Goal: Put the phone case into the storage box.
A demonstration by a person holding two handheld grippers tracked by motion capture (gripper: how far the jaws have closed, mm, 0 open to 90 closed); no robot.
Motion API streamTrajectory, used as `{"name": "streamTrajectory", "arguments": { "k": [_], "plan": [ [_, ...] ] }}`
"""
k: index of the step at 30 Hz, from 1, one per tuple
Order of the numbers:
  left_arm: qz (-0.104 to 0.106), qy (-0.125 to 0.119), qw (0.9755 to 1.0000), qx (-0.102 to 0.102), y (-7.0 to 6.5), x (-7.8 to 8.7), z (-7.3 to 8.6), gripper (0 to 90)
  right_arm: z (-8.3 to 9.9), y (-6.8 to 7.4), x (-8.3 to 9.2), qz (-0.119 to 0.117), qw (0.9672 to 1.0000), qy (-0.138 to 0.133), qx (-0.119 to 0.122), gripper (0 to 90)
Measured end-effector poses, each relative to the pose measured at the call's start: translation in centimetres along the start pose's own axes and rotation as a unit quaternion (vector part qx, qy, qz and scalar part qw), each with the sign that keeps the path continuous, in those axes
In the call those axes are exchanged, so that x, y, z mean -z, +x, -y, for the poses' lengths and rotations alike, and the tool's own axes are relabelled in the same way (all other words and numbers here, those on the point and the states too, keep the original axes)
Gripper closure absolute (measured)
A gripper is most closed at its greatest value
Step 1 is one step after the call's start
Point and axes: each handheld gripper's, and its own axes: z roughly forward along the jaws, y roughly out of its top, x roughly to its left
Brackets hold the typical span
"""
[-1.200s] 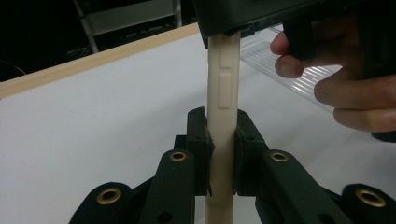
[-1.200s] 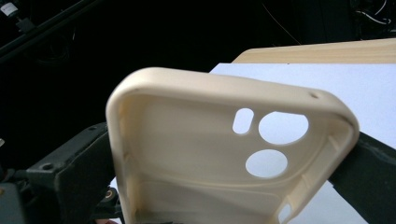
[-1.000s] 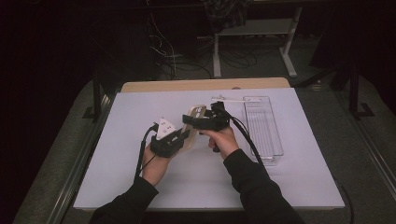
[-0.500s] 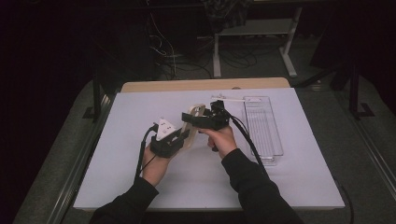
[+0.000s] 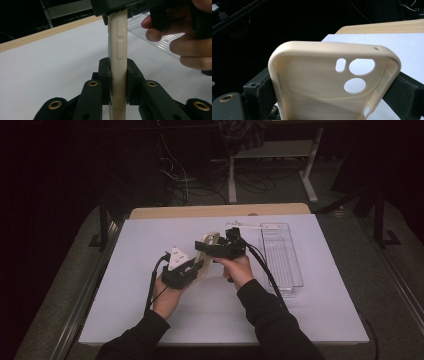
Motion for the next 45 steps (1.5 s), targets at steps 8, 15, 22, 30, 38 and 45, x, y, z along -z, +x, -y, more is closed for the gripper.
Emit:
{"name": "streamTrajectory", "arguments": {
  "k": [8, 15, 22, 30, 38, 45],
  "plan": [
    [0.0, 0.009, 0.9999, -0.007, 0.3, 0.0, 0.0, 58.9, 0.0, -0.1, 0.0, 0.005, 1.0, 0.002, 0.002, 8.8],
    [0.003, 0.024, 0.9996, -0.016, 1.0, 0.2, -0.1, 30.9, -0.1, -0.3, 0.1, 0.012, 0.9999, 0.004, 0.003, 8.8],
    [0.02, 0.035, 0.999, -0.018, 1.8, 0.8, -0.3, 16.1, -0.4, -0.6, 0.4, 0.019, 0.9998, 0.005, 0.007, 8.9],
    [0.066, 0.061, 0.9958, -0.018, 2.4, 1.1, 0.1, 1.4, -0.9, -1.0, 1.2, 0.025, 0.9997, 0.004, -0.002, 8.9],
    [0.08, 0.08, 0.9932, -0.027, 2.5, 1.9, 1.1, 0.0, -1.8, -1.8, 2.2, 0.039, 0.9992, 0.0, 0.003, 8.9],
    [0.078, 0.091, 0.9926, -0.023, 3.4, 2.7, 2.1, 0.0, -2.5, -2.7, 3.2, 0.043, 0.999, -0.003, -0.006, 8.9]
  ]
}}
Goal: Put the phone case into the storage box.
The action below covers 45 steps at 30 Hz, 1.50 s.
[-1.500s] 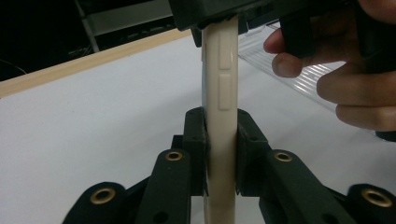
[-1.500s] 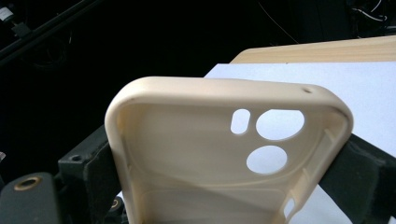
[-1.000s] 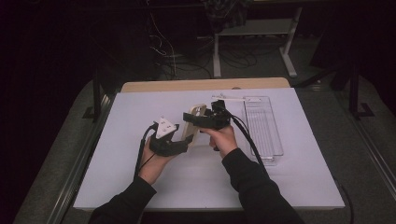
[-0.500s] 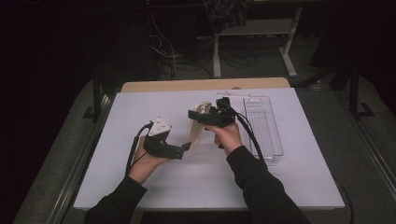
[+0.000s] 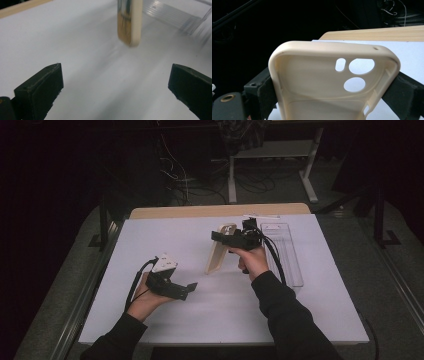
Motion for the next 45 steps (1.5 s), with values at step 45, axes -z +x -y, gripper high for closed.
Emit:
{"name": "streamTrajectory", "arguments": {
  "k": [45],
  "plan": [
    [-0.017, 0.04, 0.999, 0.011, 1.3, 0.4, 1.6, 0.0, -6.8, -5.7, 8.4, 0.076, 0.9941, -0.072, -0.028, 9.0]
  ]
}}
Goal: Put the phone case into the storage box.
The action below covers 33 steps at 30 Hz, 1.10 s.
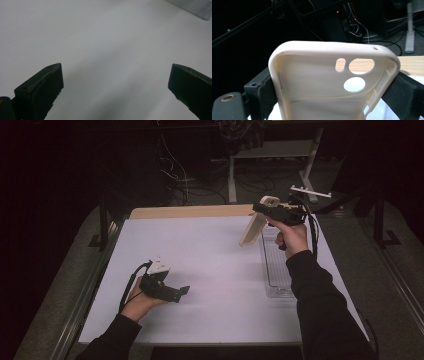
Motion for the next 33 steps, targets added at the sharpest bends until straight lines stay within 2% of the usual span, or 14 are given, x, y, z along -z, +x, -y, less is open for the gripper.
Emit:
{"name": "streamTrajectory", "arguments": {
  "k": [13, 18, 28, 33],
  "plan": [
    [0.002, 0.0, 1.0, 0.006, 0.0, -0.1, 0.1, 0.0, -1.1, -2.7, 1.8, 0.035, 0.9993, -0.008, -0.009, 9.0],
    [0.002, -0.001, 1.0, 0.007, -0.1, -0.2, 0.1, 0.0, -1.3, -3.6, 2.3, 0.05, 0.9987, -0.01, -0.004, 9.1],
    [0.003, 0.001, 1.0, 0.007, 0.0, -0.2, 0.1, 0.0, -1.5, -4.6, 3.1, 0.077, 0.997, -0.007, 0.0, 9.1],
    [0.003, 0.002, 1.0, 0.008, 0.0, -0.3, 0.1, 0.0, -1.4, -5.0, 3.1, 0.095, 0.9954, 0.001, 0.012, 9.1]
  ]
}}
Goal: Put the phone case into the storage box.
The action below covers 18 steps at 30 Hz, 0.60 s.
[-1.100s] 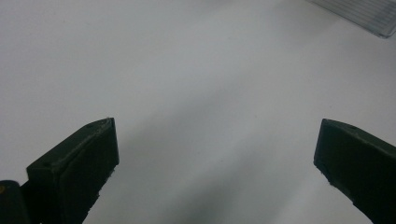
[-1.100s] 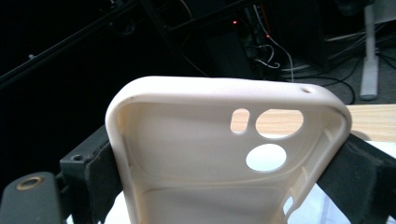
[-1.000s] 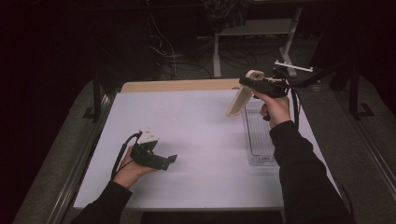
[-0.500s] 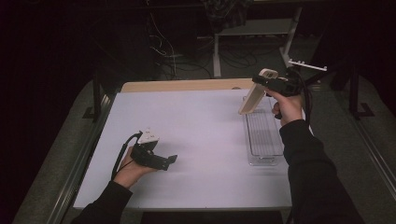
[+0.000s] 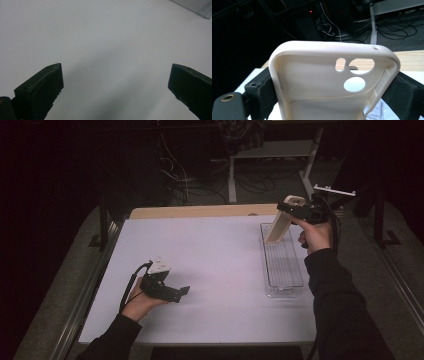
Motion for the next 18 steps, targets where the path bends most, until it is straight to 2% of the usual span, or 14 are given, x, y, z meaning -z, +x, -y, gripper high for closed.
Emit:
{"name": "streamTrajectory", "arguments": {
  "k": [8, 18],
  "plan": [
    [-0.001, 0.004, 1.0, 0.0, 0.1, 0.0, 0.0, 0.0, 0.3, -0.2, -0.5, 0.019, 0.9997, 0.012, 0.01, 9.1],
    [-0.001, 0.001, 1.0, 0.002, 0.1, 0.1, 0.0, 0.0, 0.5, 0.0, -1.7, 0.056, 0.9975, 0.029, 0.032, 9.1]
  ]
}}
